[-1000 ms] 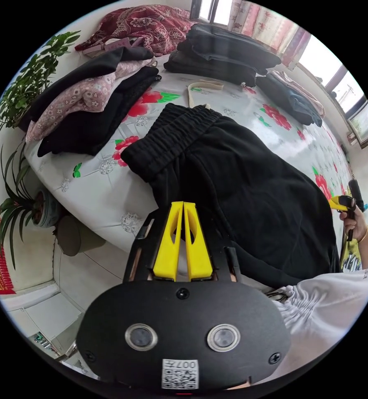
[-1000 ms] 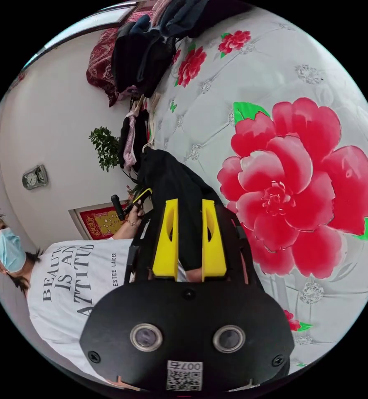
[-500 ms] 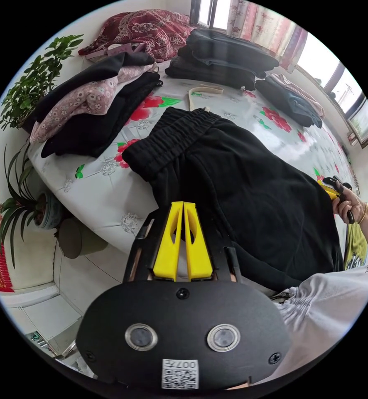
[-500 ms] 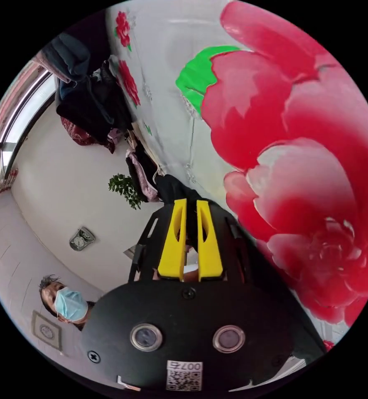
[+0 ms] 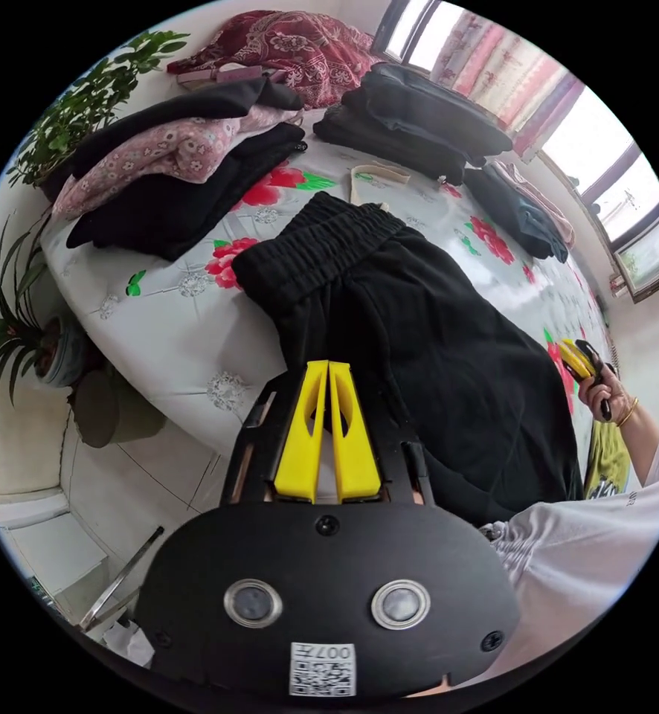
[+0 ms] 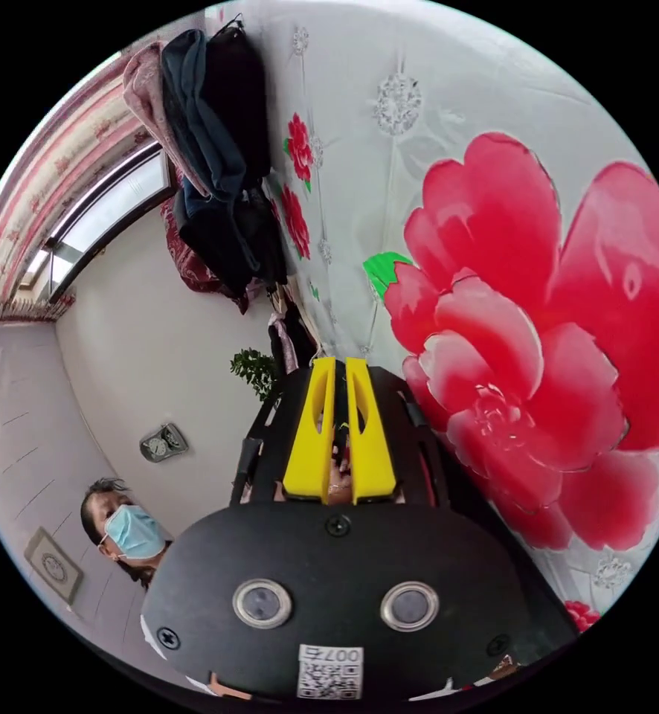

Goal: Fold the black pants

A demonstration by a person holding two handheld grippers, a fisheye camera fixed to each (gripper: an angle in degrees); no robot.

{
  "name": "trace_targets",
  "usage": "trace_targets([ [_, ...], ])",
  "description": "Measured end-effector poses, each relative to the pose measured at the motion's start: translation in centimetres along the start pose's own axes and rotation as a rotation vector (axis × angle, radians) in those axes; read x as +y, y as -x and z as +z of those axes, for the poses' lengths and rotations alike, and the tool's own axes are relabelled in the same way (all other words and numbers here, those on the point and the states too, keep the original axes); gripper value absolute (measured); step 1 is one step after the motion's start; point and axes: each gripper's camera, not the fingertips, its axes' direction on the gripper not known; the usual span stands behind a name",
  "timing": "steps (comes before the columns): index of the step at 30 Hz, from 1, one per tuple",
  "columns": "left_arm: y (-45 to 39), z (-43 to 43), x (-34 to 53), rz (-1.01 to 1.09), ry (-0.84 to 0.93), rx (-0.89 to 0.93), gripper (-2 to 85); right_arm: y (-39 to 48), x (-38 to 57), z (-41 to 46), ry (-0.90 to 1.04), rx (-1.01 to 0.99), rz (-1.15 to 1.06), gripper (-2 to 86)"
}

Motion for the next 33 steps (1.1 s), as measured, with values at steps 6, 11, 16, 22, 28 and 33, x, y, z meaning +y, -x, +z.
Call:
trace_targets([
  [6, 3.6, -0.5, -0.4, -0.092, -0.025, 0.098, -0.9, 2.2, 1.3, 6.9, 0.203, 0.333, -0.091, 1.3],
  [11, 7.3, -4.0, 0.4, -0.156, -0.219, 0.238, 0.4, 7.9, 4.8, 5.1, -0.136, 0.594, -0.325, 0.0],
  [16, 12.4, -4.6, 0.6, -0.235, -0.248, 0.332, 8.0, 9.3, 11.0, 2.6, -0.327, 0.519, -0.395, -0.2],
  [22, 15.8, -3.5, -1.2, -0.258, -0.204, 0.395, 13.0, 5.7, 19.1, 6.1, -0.220, 0.448, -0.361, -0.3],
  [28, 19.5, -5.6, -1.1, -0.211, -0.270, 0.383, 15.1, 5.1, 26.0, 5.6, -0.237, 0.405, -0.364, -0.3],
  [33, 20.7, -2.4, -4.4, -0.156, -0.178, 0.444, 16.7, 6.0, 29.9, 4.5, -0.303, 0.369, -0.385, -0.3],
])
